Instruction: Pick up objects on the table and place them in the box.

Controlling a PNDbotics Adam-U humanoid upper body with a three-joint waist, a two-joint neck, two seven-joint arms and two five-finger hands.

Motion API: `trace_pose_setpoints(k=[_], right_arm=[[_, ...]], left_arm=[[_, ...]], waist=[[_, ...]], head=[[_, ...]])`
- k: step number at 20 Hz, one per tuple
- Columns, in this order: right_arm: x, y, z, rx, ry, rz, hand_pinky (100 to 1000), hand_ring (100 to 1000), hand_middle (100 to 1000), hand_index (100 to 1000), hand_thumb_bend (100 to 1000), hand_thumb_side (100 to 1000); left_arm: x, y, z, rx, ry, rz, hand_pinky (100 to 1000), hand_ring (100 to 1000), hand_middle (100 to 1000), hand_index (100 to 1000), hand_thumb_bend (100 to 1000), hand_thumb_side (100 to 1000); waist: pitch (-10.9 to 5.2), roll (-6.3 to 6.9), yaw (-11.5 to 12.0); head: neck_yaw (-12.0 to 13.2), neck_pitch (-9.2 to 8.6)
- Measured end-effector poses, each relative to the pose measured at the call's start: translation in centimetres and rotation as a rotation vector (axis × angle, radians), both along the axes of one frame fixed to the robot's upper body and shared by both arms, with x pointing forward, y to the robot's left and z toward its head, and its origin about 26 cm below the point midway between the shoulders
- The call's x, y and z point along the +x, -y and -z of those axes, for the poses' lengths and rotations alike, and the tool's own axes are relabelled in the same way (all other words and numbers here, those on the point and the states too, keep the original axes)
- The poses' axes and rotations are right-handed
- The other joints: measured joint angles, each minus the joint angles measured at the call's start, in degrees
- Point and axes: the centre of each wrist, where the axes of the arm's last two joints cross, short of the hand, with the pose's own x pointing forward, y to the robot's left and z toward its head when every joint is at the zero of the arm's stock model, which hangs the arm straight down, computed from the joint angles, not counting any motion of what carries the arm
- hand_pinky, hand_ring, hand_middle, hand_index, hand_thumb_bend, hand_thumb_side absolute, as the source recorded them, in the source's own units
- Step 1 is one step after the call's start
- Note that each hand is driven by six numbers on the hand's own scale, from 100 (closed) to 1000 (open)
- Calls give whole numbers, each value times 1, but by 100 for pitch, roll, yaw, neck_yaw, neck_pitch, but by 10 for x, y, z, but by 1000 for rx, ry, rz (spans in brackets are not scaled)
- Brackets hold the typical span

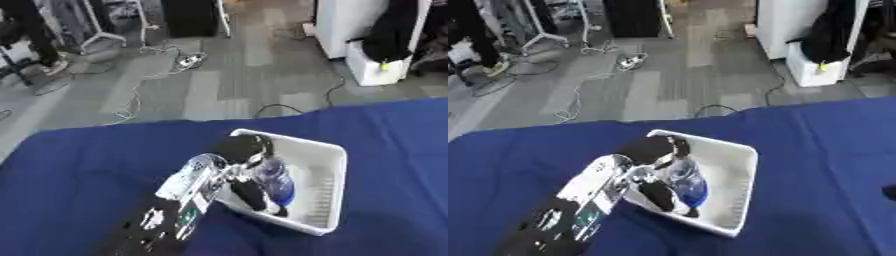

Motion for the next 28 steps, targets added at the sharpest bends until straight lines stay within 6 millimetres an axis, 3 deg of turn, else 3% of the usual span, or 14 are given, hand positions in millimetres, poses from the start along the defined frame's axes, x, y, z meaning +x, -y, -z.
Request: trace_pose_setpoints(k=[7, 11, 18, 19, 20, 23, 28], right_arm=[[0, -1, 1, 6, -1, -2, 572, 610, 590, 710, 100, 824], [0, 0, 1, 6, -2, 0, 572, 611, 591, 710, 100, 824], [-2, 3, 5, 12, -14, 11, 573, 611, 592, 710, 100, 835], [-3, 3, 6, 15, -15, 14, 573, 611, 593, 710, 100, 833], [-3, 4, 6, 20, -16, 18, 573, 611, 593, 710, 100, 834], [-4, 6, 9, 29, -20, 25, 567, 605, 588, 703, 100, 818], [-7, 6, 11, 89, 8, 25, 558, 592, 572, 685, 100, 788]], left_arm=[[-3, 1, -6, -5, 20, 19, 1000, 847, 866, 912, 453, 627], [-8, -1, -11, -128, 132, 27, 616, 805, 847, 909, 496, 599], [-27, -31, -16, -482, 416, -31, 525, 765, 825, 897, 494, 574], [-29, -36, -14, -526, 424, -40, 506, 754, 817, 892, 396, 595], [-31, -43, -11, -580, 427, -49, 508, 756, 818, 893, 490, 567], [-37, -61, -3, -727, 421, -66, 476, 730, 802, 887, 477, 565], [-55, -88, 17, -929, 410, -114, 431, 702, 785, 878, 473, 577]], waist=[[-4, 0, 18], [-31, -1, 23], [-180, -73, 232], [-208, -95, 276], [-243, -130, 330], [-341, -220, 485], [-470, -332, 803]], head=[[0, 0], [0, 0], [-24, -60], [-24, -83], [-25, -116], [-22, -320], [93, -1055]])
